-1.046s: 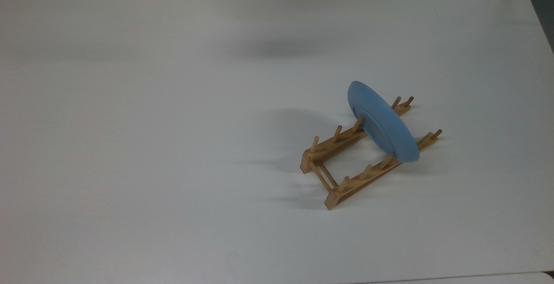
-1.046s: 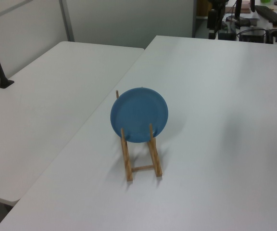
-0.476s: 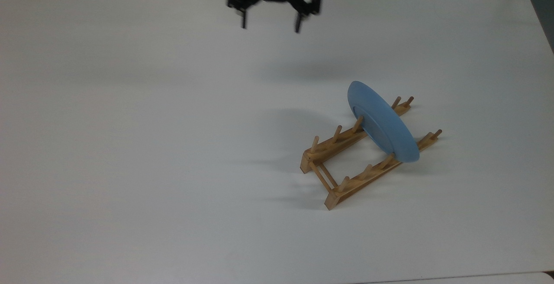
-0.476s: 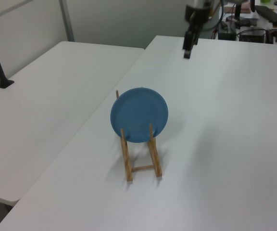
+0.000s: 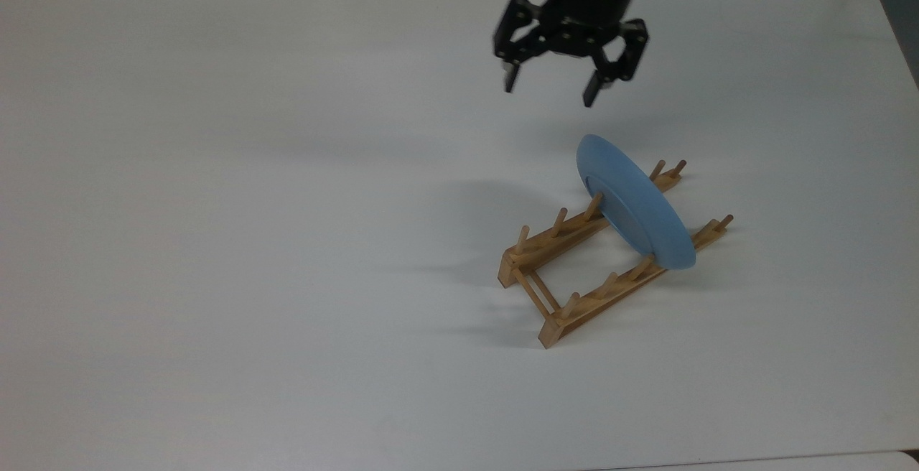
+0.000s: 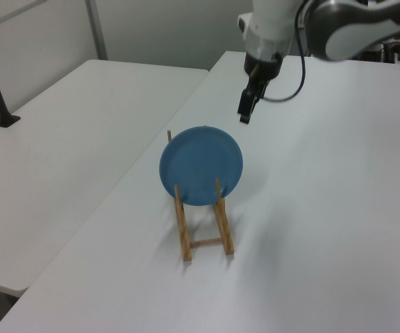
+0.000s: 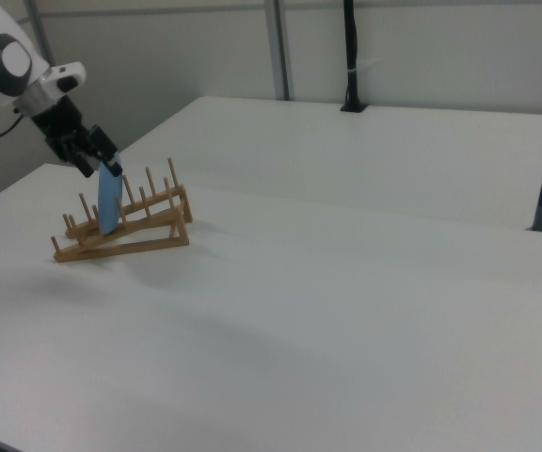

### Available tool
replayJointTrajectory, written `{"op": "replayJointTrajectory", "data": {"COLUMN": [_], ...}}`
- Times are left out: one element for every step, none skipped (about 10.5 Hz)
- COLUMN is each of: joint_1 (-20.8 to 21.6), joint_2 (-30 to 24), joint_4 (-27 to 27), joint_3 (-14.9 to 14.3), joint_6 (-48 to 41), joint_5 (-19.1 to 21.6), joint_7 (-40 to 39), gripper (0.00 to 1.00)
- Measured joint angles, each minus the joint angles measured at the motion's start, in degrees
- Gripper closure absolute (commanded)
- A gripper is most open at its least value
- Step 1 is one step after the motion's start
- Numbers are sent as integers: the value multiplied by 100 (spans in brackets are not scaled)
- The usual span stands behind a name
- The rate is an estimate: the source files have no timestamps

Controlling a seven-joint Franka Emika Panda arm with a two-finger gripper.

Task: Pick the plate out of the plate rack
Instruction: 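Lower the open gripper onto the rim of the blue plate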

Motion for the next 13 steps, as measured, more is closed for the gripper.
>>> {"op": "replayJointTrajectory", "data": {"joint_1": [172, 309, 400, 457, 480, 490, 500, 519, 550, 601, 667, 746, 805], "joint_2": [120, 244, 371, 509, 633, 726, 777, 786, 786, 786, 786, 786, 786], "joint_4": [2, 6, 23, 67, 138, 205, 264, 295, 313, 321, 321, 322, 322], "joint_3": [1, 1, 1, 1, 0, 0, 0, 0, 0, 0, -1, 0, -1], "joint_6": [93, 246, 373, 453, 468, 474, 474, 474, 474, 474, 474, 474, 474], "joint_5": [-243, -488, -699, -895, -1018, -1070, -1075, -1075, -1075, -1075, -1095, -1265, -1534], "joint_7": [323, 663, 982, 1229, 1349, 1403, 1406, 1406, 1406, 1406, 1408, 1537, 1764], "gripper": [32, 39, 47, 51, 54, 54, 54, 53, 53, 53, 53, 54, 54]}}
